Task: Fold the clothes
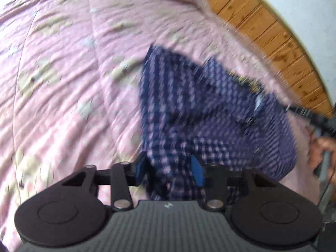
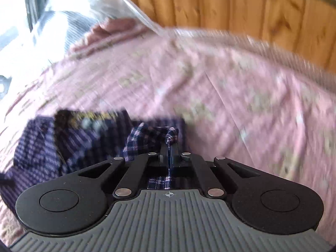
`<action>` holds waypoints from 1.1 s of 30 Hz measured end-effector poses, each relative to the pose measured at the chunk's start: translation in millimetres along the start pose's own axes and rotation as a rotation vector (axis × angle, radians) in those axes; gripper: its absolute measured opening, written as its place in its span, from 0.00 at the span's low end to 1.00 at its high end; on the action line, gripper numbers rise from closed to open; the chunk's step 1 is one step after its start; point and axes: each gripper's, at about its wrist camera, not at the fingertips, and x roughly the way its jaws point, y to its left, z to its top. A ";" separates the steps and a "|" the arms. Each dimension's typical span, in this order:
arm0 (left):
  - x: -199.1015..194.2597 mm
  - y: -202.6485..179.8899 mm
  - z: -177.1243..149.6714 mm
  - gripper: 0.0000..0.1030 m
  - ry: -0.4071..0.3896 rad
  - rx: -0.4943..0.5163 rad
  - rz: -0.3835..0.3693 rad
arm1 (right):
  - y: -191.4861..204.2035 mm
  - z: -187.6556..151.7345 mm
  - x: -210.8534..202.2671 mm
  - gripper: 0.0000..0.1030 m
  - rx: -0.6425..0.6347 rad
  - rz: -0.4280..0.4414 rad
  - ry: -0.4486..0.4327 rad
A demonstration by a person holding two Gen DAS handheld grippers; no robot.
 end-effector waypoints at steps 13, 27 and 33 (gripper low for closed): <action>-34.0 12.6 -10.9 0.61 0.011 -0.237 -0.040 | -73.2 -54.1 -42.7 0.44 0.348 -0.016 0.067; 4.7 8.5 -12.5 0.13 0.023 -0.550 -0.220 | -44.7 -113.5 -43.0 0.20 0.671 0.284 0.141; -34.6 -47.6 88.6 0.10 -0.118 -0.417 -0.407 | -52.4 -65.2 -101.0 0.10 0.706 0.262 -0.044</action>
